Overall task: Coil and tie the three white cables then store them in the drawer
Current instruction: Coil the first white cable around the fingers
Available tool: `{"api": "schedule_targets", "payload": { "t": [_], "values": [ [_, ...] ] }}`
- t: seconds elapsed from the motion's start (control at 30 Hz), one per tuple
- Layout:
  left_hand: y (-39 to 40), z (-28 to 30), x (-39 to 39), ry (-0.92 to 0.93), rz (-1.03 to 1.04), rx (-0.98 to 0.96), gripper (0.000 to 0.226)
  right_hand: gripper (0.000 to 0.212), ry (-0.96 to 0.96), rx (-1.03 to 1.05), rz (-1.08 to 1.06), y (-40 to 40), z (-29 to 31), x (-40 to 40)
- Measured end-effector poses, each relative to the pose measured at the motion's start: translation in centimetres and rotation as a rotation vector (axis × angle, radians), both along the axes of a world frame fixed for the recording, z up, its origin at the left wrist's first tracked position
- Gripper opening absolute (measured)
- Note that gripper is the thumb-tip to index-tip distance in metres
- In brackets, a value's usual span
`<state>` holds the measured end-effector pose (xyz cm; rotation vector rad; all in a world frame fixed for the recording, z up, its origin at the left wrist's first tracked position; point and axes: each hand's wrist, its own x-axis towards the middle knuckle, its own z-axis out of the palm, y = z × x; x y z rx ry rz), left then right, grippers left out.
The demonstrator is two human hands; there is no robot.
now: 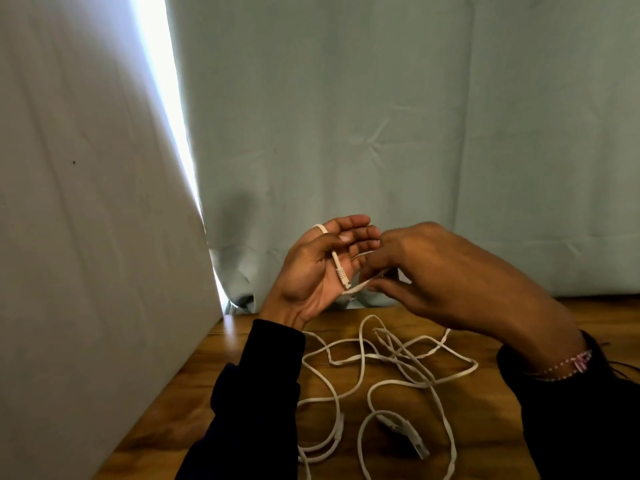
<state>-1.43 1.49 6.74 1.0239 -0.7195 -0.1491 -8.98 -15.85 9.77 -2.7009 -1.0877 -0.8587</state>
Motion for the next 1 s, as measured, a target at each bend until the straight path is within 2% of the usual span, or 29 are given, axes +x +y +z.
{"api": "schedule_targets", "payload": {
  "t": [0.07,0.2,0.33,0.4,0.57,0.63,0.77,0.83,0.93,1.0],
  "values": [
    [-0.2,-0.1,-0.2,-0.026,-0.035,0.035,0.035,0.018,-0.087,0.068,0.036,-0.3,-0.1,0.6],
    [-0.1,-0.3,-0.8,-0.08,-0.04,0.228,0.03,0.019,-0.143,0.178,0.129,-0.7,0.0,1.7],
    [-0.4,-0.2,-0.5,-0.044,-0.228,0.328,0.064,0.019,-0.239,0.275,0.197,-1.4,0.0,3.1],
    [-0.4,-0.2,-0.3,-0.02,-0.274,0.349,0.072,0.019,-0.296,0.33,0.201,-1.8,-0.3,3.9],
    [-0.2,0.1,-1.2,-0.071,-0.26,0.301,0.044,0.033,-0.381,0.428,0.205,-1.5,-1.5,6.0],
    [-0.4,0.1,-1.7,-0.092,-0.28,0.271,0.039,0.038,-0.316,0.462,0.247,-1.2,-2.0,6.3],
    [-0.6,0.2,-2.0,-0.082,-0.422,0.156,0.04,0.054,-0.001,0.544,0.306,-0.1,-2.6,6.2],
    [-0.7,0.2,-1.9,-0.086,-0.542,0.098,0.056,0.053,0.059,0.439,0.212,0.4,-2.9,6.1],
    [-1.0,0.4,-1.7,-0.013,-0.737,0.005,0.069,0.061,0.201,0.173,0.056,1.1,-3.2,5.4],
    [-0.9,0.4,-1.4,0.022,-0.8,-0.051,0.073,0.054,0.33,0.153,-0.002,1.3,-3.3,4.9]
  ]
}}
